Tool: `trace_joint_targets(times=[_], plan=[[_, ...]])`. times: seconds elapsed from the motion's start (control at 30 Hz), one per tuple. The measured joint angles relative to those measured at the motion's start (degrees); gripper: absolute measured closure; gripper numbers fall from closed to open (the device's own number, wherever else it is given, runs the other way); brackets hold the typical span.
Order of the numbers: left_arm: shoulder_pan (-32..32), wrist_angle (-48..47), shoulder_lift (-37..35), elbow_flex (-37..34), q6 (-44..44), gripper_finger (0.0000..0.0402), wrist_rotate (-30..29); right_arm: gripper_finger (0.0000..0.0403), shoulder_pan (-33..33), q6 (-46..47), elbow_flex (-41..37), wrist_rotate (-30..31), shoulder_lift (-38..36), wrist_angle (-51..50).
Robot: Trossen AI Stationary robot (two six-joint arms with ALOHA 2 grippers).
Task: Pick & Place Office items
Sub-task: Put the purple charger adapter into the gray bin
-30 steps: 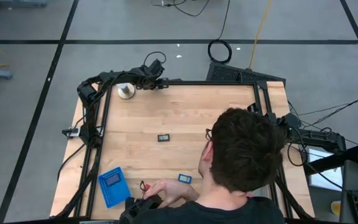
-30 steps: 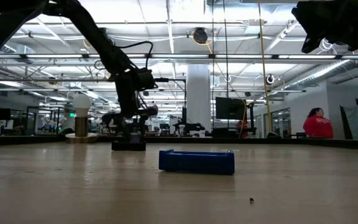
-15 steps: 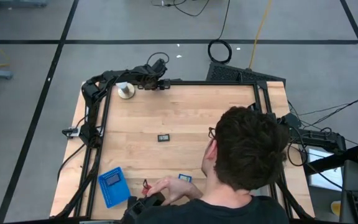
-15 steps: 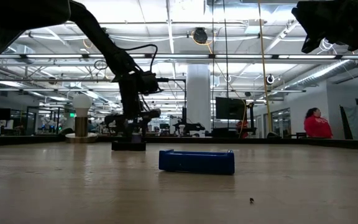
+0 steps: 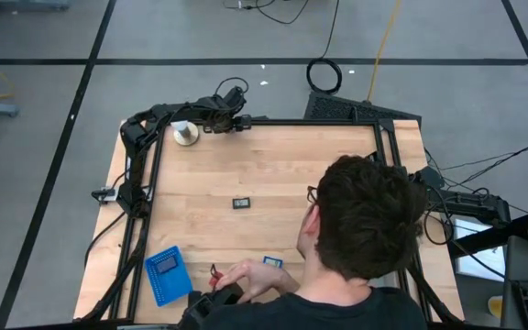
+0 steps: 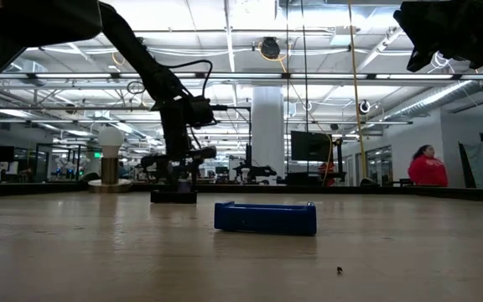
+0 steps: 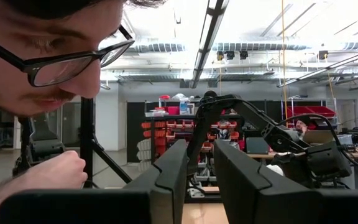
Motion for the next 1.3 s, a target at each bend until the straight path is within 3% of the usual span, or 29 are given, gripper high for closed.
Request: trace_joint_targets(times=[0.3, 0.57, 0.83, 1.1, 1.3], plan=[[0.04, 1.09, -0.07, 0.02, -1.82, 0.0254, -0.13, 0.0330, 0.00, 0.00, -0.01, -0.01, -0.02, 0.00], [0.04, 0.87, -0.11, 0.02, -4.46, 0.0229, -0.21, 0.0330, 0.00, -0.01, 0.01, -0.01, -0.01, 0.00], [-0.03, 1.01, -0.14, 0.04, -4.44, 0.0264, 2.48, 0.0330, 0.00, 0.00, 0.01, -0.02, -0.02, 0.00], [-1.09, -0.16, -1.43, -0.02, -3.79, 0.0242, 4.59, 0.0330, 0.00, 0.00, 0.00, -0.02, -0.02, 0.00], [-2.37, -3.03, -3.22, -0.02, -1.81, 0.0265, 6.43, 0.0330, 0.00, 0.00, 0.01, -0.02, 0.00, 0.00]])
